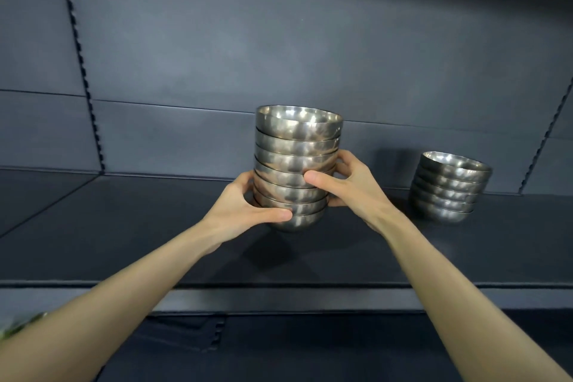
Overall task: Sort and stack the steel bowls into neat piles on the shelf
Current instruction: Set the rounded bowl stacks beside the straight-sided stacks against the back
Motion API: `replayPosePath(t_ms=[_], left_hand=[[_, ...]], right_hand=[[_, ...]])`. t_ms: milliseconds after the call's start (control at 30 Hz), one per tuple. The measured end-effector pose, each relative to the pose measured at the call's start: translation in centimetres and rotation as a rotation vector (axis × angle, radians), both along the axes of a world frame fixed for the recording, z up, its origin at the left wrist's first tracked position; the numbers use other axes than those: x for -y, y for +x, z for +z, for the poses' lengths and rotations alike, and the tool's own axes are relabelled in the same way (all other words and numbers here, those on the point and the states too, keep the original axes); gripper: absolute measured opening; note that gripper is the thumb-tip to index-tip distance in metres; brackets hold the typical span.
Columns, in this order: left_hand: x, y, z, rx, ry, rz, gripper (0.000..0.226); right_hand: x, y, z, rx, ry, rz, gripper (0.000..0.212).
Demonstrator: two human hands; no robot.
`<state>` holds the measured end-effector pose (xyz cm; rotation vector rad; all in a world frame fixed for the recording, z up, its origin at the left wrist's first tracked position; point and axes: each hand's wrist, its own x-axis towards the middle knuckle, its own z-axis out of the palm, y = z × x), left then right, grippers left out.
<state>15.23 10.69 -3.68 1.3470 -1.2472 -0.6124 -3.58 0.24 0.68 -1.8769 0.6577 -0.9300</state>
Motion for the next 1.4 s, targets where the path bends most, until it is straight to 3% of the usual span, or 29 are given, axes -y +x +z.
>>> replayPosePath(t_ms=[333,567,667,767,867,1033,1400], left_hand=[[-15.5,6.6,1.4,0.026,0.007,0.167,0.073],[-27.1,14.4,0.7,0.022,-0.003,0.293,0.074],[-31.5,18.4,0.3,0.042,-0.006,0.316,0.073],[-34.8,22.4,0.1,0.041,-0.005,0.350,0.072],[-37.0,26.9,0.2,0.040,0.005,0.391,0.071],[-39.3,34.8,0.2,0.054,0.002,0.431,0.069],[-40.0,52.2,0.5,0.046,0.024,0.464,0.075]], right_hand=[[-12.7,8.6,1.4,-0.008,0.008,0.193,0.089],[-23.1,17.8,0.8,0.014,0.054,0.288,0.087],[-26.6,22.3,0.0,0.028,0.074,0.318,0.074],[-29.3,27.0,-0.2,0.021,0.086,0.347,0.078],[-31.0,32.1,-0.2,0.019,0.081,0.376,0.068],[-32.6,40.9,-0.1,0.026,0.064,0.417,0.078],[-32.8,58.7,-0.3,0.028,0.083,0.464,0.059]])
